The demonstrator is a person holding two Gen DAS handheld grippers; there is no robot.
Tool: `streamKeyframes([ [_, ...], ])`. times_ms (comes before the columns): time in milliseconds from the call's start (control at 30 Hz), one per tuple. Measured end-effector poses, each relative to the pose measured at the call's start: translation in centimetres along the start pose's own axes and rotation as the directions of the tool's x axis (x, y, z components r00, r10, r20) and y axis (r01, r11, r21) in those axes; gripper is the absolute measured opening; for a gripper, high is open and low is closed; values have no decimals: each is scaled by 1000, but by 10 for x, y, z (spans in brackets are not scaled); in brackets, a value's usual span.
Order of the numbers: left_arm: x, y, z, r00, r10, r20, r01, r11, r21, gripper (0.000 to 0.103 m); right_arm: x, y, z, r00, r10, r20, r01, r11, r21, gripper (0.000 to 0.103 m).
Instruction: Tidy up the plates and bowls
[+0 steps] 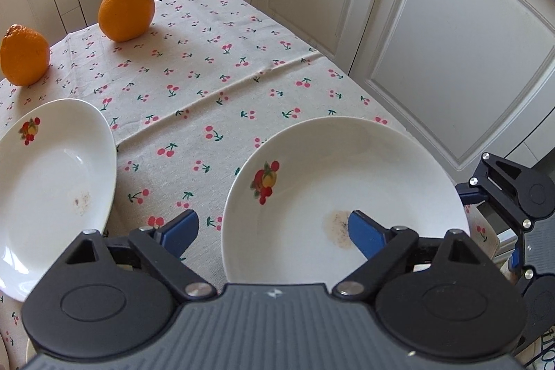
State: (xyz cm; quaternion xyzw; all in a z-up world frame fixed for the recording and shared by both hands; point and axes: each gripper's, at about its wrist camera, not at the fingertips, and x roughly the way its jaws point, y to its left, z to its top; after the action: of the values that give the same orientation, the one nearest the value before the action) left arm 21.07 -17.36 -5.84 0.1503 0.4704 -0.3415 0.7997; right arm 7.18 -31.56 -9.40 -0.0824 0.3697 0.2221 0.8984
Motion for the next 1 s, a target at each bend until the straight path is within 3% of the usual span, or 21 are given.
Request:
streamKeyframes([
  [400, 16, 6, 9, 993, -80, -91, 83, 996, 26, 69, -2, -1, -2, 1000, 18, 11, -17, 1000, -14, 103],
  [1000, 12, 12, 18, 988, -132, -80, 134, 991, 21, 66, -1, -2, 2, 1000, 15, -12, -15, 1000, -15, 103],
])
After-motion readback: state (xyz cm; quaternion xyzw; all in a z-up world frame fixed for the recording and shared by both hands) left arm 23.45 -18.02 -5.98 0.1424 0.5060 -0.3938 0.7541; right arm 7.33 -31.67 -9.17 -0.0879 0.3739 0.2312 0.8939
